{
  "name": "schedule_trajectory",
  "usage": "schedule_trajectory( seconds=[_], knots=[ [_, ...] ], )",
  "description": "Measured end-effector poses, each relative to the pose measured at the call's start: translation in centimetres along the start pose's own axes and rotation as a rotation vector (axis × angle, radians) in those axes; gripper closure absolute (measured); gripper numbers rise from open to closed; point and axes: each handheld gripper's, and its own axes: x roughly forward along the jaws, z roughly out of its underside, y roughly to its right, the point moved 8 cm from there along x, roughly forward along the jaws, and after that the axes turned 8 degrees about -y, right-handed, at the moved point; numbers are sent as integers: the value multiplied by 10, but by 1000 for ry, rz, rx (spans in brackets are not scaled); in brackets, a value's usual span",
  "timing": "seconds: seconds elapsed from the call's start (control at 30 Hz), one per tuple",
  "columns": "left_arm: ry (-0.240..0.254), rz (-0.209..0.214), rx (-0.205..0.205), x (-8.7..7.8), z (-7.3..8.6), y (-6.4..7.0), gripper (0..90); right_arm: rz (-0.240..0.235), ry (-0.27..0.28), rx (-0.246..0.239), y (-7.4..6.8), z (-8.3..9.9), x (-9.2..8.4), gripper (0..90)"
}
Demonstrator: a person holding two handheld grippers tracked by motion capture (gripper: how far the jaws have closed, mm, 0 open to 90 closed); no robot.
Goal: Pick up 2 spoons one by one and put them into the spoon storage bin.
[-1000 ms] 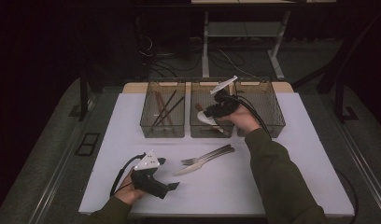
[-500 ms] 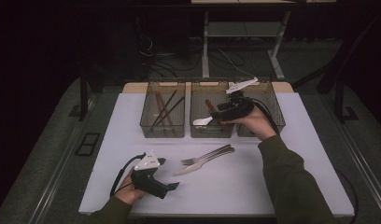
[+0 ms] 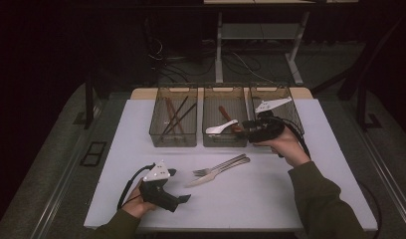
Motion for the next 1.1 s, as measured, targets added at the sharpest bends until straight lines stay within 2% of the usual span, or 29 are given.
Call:
schedule_trajectory(
  seconds=[0.3,0.57,0.8,0.87,1.1],
  knots=[
    [4,0,-6,-1,1,-1,0,9,-30,-13,-11,25,-2,461],
    [9,-5,-8,-3,2,-1,0,18,-67,-25,-19,47,5,674],
    [7,-10,0,-3,1,0,0,25,-117,-33,-21,58,20,864],
    [10,-9,0,-3,1,0,0,25,-133,-37,-21,61,26,894],
    [9,-9,-1,-4,1,0,0,28,-182,-50,-23,67,43,896]
  ],
)
